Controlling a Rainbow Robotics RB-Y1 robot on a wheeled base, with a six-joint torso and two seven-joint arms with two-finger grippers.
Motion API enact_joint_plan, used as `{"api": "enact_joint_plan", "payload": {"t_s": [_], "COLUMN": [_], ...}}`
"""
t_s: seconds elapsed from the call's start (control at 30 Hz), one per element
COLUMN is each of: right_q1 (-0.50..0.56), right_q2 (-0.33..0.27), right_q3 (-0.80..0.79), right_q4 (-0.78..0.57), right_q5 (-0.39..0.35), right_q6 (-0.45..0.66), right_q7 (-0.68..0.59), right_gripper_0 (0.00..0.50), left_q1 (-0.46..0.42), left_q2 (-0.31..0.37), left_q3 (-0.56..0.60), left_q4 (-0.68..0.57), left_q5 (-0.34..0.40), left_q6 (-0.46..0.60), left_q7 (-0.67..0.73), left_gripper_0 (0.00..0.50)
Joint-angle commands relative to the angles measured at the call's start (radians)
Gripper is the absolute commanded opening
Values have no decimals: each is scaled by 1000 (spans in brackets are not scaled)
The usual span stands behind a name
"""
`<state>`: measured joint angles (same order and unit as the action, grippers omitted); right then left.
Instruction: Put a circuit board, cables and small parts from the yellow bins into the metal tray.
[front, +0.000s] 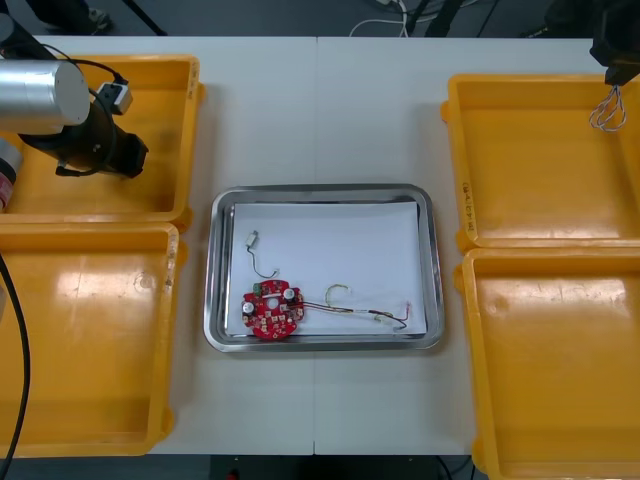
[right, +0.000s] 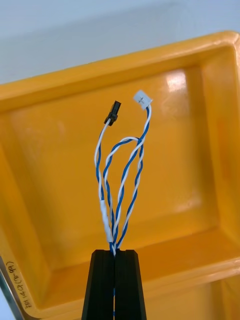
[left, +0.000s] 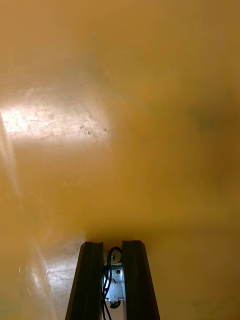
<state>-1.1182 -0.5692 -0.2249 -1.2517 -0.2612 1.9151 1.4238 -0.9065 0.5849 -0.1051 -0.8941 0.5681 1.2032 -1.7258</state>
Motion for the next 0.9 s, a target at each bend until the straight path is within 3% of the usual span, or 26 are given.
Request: {"api": "enact_joint_plan", "payload": {"t_s": [0.03,0.3,0.67,0.9], "right_q1": [41,136,201,218], "right_q2": [-12,-17,-26,-23], "right_q3": [56,174,361,406], "right_q4": [-118,-319,-494,-611], "right_q5": [-36,-196,-334,-452], "right_q6": [5,5,5,5], "right_q7": [101,107,113,124], "right_gripper_0": [0,0,0,0], "left_q1": [29,74,170,192], "left_q2": [29,36,36,32], "left_q3": [24,105,226,248], "left_q4": [-124,-327,-689,-818], "left_q5": [-31,-73,-125,-136], "left_q6": [81,288,575,717], "left_q7": [-86,-80,-43,-12], "left_gripper_0": [1,0,0,0]}}
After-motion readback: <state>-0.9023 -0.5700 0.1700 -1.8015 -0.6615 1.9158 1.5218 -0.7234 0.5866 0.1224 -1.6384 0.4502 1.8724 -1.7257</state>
